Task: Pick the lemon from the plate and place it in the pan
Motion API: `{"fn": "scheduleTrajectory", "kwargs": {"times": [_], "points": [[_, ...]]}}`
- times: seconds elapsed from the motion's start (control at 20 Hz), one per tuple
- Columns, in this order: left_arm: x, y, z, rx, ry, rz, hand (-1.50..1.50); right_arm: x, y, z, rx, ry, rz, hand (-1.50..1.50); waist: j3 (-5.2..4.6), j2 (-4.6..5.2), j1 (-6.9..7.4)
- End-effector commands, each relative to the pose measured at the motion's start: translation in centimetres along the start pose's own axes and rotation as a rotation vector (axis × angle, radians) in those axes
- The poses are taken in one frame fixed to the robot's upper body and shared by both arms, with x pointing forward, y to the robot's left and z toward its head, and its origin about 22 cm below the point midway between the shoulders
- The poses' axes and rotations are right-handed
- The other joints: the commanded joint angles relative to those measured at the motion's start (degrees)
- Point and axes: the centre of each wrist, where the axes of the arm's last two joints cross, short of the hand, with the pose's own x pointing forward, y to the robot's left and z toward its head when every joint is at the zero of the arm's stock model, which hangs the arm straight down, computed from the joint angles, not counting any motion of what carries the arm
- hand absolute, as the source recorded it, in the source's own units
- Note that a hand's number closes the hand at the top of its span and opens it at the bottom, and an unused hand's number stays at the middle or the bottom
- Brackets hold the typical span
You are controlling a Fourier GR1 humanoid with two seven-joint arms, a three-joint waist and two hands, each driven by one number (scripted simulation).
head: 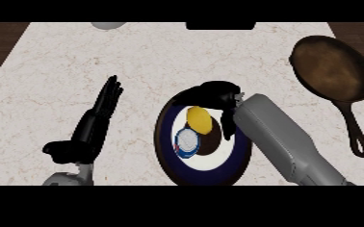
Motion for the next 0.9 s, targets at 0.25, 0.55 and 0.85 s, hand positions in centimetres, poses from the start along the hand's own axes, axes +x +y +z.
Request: {"fn": "scheduleTrajectory", "kwargs": {"times": [0.25, 0.55, 0.85], "points": [[-1.5, -0.2, 0.1, 0.016, -0.009, 0.014, 0.00, 1.7, 1.9, -3.2, 0.027, 0.025, -0.002, -1.50, -0.02, -0.06, -0.26], [1.0, -0.3, 1.1, -0.013, -0.018, -0.004, 0.00, -0.9, 3.3, -3.9, 0.155, 0.044, 0.075, 1.50, 0.02, 0.20, 0.93], [-0.4, -1.8, -0.2, -0.011, -0.004, 0.011, 0.00, 0.0, 4.8, -4.9, 0.110, -0.013, 0.173, 1.50, 0.00, 0.05, -0.04]]}}
